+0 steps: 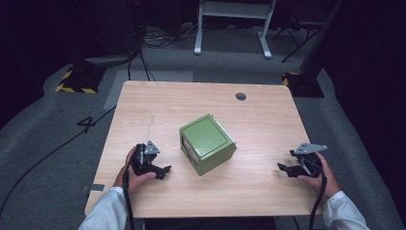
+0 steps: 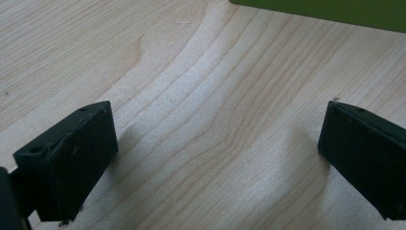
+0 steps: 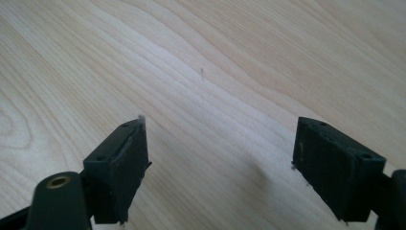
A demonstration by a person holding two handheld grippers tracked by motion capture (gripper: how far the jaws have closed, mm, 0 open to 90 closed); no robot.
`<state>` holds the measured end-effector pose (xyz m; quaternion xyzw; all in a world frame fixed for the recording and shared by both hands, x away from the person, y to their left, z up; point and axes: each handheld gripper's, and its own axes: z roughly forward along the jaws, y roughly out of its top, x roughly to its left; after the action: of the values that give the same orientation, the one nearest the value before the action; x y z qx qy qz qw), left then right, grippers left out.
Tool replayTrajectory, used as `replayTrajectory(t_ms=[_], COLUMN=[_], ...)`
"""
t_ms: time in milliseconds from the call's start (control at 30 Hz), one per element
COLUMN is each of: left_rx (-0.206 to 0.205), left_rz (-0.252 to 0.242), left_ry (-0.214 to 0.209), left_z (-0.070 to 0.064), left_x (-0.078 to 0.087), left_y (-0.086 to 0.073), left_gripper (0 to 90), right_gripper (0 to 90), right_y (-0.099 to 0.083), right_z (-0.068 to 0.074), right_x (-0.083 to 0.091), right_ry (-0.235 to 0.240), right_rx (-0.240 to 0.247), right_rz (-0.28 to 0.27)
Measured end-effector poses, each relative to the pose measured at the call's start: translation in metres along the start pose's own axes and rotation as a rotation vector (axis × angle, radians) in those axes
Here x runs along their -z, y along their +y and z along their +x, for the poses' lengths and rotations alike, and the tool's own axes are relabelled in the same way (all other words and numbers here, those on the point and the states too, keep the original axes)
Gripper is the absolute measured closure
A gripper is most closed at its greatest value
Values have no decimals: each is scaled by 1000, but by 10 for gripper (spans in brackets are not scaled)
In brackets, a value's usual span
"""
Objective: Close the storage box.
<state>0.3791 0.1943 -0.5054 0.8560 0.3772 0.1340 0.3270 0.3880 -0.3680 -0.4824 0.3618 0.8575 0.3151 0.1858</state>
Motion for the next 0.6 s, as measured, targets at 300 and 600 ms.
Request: replayTrajectory(t_ms=[300, 600], left_rx=[-3, -3], left_rz=[0, 0], left_ry=[-1, -2], left_z=[0, 0], left_x=[0, 0], left_y=[0, 0], left_gripper=[1, 1], right_gripper=[198, 180], right_y=[-28, -31], right_z=[-8, -7], right_x=[-1, -1], right_ry=[23, 13], right_rx=[-108, -107], right_rz=[-59, -86])
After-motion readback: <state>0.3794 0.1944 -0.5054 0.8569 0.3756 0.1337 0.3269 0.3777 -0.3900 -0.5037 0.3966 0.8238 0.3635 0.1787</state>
